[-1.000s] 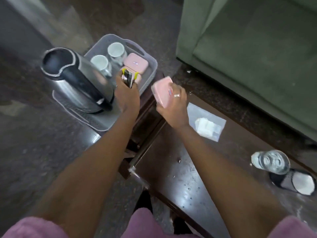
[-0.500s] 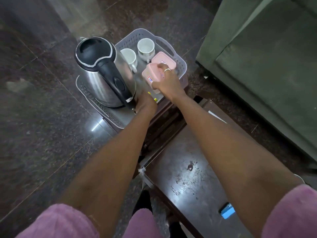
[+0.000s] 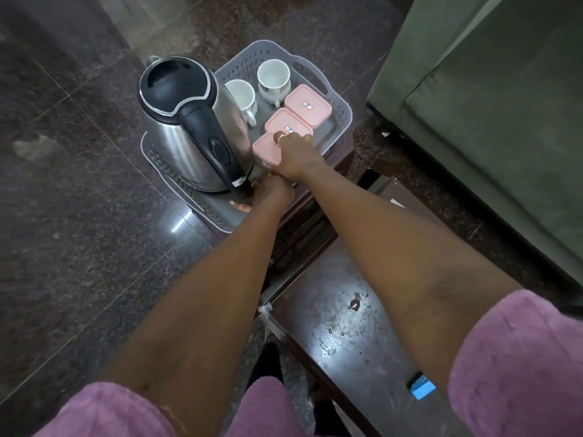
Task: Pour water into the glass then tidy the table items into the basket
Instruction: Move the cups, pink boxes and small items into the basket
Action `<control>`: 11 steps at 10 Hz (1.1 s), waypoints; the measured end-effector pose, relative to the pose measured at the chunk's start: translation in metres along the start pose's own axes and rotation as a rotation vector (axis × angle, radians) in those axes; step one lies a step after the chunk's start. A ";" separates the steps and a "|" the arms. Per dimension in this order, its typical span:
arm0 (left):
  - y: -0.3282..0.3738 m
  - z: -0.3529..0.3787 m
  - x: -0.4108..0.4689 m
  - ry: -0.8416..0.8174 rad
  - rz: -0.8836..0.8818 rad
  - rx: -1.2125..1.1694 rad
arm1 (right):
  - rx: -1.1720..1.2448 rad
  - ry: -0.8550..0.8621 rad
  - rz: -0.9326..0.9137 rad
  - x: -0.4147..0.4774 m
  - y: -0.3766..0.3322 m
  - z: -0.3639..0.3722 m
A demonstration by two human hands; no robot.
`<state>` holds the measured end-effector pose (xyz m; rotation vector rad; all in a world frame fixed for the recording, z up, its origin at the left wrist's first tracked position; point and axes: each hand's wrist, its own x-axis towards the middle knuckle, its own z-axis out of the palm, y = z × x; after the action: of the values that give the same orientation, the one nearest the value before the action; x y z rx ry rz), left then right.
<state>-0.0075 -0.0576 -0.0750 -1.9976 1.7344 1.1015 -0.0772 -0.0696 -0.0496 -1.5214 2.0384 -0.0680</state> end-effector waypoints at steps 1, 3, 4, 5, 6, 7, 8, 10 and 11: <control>-0.006 0.003 -0.001 0.029 -0.022 -0.145 | -0.048 0.045 0.027 0.000 -0.001 0.009; -0.008 0.001 -0.013 0.140 0.002 -0.349 | -0.156 0.035 0.017 0.000 0.003 0.016; -0.008 0.001 -0.017 0.126 -0.032 -0.336 | -0.165 -0.004 0.024 0.001 0.003 0.015; -0.011 0.000 -0.014 0.125 -0.094 -0.328 | -0.164 -0.030 0.021 0.001 0.003 0.013; -0.013 0.000 -0.010 0.116 -0.045 -0.176 | -0.150 0.060 0.001 0.000 0.004 0.016; -0.013 0.000 -0.012 0.111 0.003 -0.208 | -0.082 0.169 -0.009 -0.006 0.000 0.020; -0.015 0.005 -0.011 0.152 0.024 -0.251 | -0.044 0.257 -0.039 -0.012 0.005 0.024; -0.018 0.029 -0.044 0.486 0.502 -0.078 | 0.160 0.569 -0.013 -0.064 0.043 0.040; -0.014 0.057 -0.064 0.521 0.736 0.057 | 0.159 0.649 0.056 -0.105 0.071 0.062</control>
<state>-0.0149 0.0287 -0.0731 -1.7324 2.8769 0.6969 -0.0900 0.0667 -0.0830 -1.4583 2.4848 -0.7711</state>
